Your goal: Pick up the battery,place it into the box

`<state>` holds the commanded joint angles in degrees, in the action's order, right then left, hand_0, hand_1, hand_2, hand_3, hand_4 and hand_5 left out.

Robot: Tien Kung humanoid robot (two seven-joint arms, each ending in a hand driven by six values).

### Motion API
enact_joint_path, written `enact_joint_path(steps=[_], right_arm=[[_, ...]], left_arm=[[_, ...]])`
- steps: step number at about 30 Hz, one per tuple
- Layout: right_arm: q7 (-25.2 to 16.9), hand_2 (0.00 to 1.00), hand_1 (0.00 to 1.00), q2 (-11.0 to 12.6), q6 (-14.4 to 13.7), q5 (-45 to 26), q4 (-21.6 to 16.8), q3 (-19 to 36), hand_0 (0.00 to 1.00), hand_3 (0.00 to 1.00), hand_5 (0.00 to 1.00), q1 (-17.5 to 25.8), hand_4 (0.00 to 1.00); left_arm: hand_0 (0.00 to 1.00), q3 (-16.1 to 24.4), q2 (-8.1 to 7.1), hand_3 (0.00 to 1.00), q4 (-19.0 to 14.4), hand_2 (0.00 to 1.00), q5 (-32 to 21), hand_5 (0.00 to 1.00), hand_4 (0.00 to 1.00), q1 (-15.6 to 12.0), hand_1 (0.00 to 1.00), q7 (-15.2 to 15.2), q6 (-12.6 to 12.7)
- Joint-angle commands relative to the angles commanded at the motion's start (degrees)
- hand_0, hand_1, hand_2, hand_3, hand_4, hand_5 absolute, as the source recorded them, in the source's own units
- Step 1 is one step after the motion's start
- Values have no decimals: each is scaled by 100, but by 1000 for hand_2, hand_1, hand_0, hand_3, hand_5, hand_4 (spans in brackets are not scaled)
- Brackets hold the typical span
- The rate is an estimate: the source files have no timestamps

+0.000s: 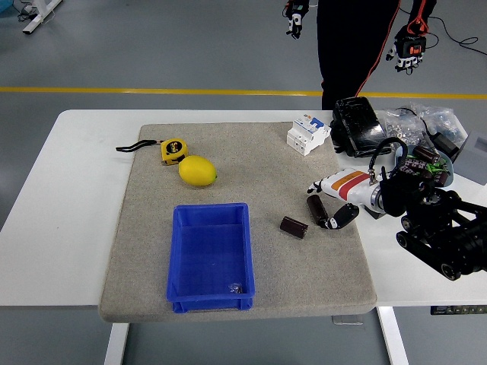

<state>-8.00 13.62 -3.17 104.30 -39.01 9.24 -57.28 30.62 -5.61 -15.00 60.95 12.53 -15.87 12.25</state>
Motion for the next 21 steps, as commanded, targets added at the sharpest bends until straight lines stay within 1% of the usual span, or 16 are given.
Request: enact_joint_path(steps=[7,9,10,15,16,21], right_arm=[[-29,810,740,26,16,64,-12,-33,719,867,362,-37,846],[-55,810,740,23,-6,61,-8,-56,719,867,362,-37,846],[-64,803,731,18,-15,61,-5,-66,705,857,341,-37,841],[-106,803,731,1,-121,48,13,-108,705,857,341,-28,841],[-105,775,690,-1,-125,44,17,-112,644,791,347,-25,815],[-133,775,690,-4,-184,18,28,-132,644,791,347,1,815]], left_arm=[[586,-2,-7,584,5,642,-7,591,637,1,598,2,7],[586,3,-6,584,7,642,3,591,637,2,598,0,8],[585,5,-6,584,6,636,6,589,636,3,596,-2,7],[585,26,3,584,4,636,36,589,636,5,596,-10,4],[584,27,4,584,4,637,36,590,636,5,595,-10,4],[584,52,14,584,3,637,65,590,636,-7,595,-16,-1]])
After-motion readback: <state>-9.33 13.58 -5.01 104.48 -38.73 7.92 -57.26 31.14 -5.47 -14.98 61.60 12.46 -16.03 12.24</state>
